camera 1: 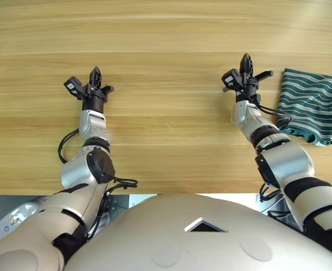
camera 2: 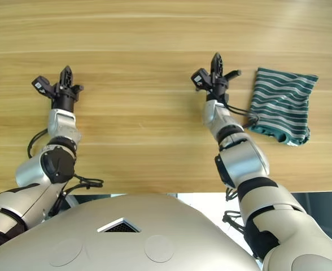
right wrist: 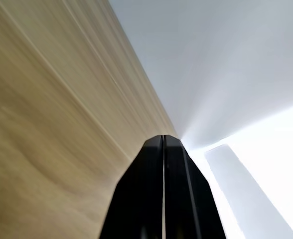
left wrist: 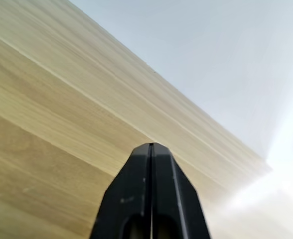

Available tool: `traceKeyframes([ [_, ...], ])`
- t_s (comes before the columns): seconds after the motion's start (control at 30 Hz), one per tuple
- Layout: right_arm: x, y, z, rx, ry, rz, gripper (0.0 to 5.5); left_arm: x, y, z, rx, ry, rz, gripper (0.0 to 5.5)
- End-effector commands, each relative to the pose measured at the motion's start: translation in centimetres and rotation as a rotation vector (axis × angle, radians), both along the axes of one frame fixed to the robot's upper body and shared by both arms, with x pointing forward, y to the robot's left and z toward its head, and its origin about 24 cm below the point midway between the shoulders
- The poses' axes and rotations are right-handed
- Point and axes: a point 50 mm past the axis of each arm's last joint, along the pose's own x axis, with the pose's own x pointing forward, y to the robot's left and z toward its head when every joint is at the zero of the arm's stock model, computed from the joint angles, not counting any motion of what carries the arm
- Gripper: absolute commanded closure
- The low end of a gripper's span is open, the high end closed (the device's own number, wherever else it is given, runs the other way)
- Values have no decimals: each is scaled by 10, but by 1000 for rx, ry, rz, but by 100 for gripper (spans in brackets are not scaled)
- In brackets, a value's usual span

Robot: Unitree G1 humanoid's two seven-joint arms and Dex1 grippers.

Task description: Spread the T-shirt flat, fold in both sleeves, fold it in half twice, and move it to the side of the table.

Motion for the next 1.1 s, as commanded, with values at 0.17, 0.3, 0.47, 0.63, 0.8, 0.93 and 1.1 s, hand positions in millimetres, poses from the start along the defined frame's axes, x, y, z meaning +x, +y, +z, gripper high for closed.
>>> traceKeyframes([
  [0.17, 16, 0, 13, 70, 13, -41, 547, 18, -3, 6, -14, 107, -11, 550],
  [0.3, 19, 1, 16, 129, 24, -63, 547, 22, 2, 10, 10, 128, 0, 550],
  [0.47, 18, 5, 12, 172, 55, -62, 547, 16, 9, 5, 12, 161, 26, 550],
  [0.63, 14, 5, 7, 235, 78, -87, 547, 10, 12, -2, 35, 217, 34, 550],
  [0.8, 11, 14, 0, 300, 150, -71, 547, 1, 20, -8, 54, 254, 67, 550],
  [0.93, 5, 12, -10, 301, 227, -87, 547, -2, 18, -12, 118, 287, 57, 550],
  [1.1, 2, 14, -17, 292, 290, -101, 547, -4, 19, -16, 125, 353, 83, 550],
])
